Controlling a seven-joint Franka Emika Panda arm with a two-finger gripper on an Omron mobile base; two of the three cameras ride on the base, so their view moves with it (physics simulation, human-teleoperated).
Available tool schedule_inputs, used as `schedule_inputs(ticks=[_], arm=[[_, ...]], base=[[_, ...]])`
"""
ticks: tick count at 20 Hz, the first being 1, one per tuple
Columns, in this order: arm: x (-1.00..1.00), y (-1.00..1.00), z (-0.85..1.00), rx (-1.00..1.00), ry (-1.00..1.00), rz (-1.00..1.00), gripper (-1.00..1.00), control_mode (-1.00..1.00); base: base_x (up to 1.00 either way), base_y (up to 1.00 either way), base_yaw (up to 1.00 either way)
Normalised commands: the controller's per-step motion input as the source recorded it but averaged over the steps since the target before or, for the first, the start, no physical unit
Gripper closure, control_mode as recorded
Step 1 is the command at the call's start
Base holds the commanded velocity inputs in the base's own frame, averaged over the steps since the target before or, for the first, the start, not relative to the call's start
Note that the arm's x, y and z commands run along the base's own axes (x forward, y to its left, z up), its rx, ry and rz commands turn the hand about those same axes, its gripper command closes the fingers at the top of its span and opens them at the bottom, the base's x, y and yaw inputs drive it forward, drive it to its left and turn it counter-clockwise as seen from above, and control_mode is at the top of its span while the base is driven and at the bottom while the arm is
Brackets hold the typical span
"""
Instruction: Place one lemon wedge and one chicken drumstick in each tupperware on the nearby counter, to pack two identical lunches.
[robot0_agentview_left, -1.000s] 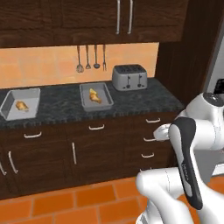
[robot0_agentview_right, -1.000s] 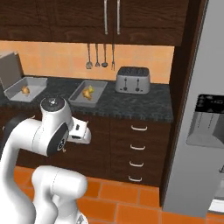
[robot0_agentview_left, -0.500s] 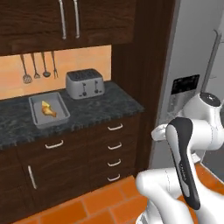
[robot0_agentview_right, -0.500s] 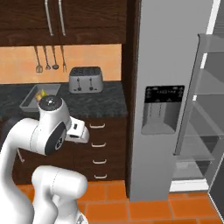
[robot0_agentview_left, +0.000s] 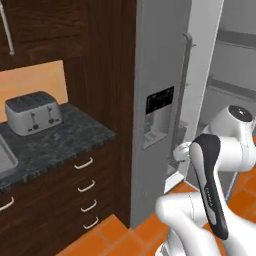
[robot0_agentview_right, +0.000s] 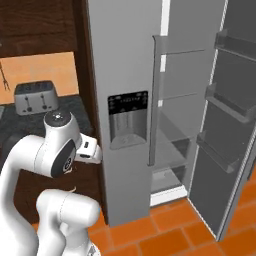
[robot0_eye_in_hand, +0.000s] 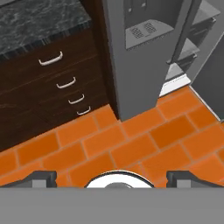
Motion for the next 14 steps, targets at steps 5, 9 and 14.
schedule_inputs(ticks=[5, 9, 14], arm=[[0.0, 0.0, 0.0, 0.0, 0.0, 0.0, -1.0, 1.0], [0.0, 0.0, 0.0, 0.0, 0.0, 0.0, -1.0, 1.0], [0.0, 0.0, 0.0, 0.0, 0.0, 0.0, -1.0, 1.0]], base=[[0.4, -1.0, -0.21], [0.83, -0.92, -0.01], [0.51, -0.83, -0.09]])
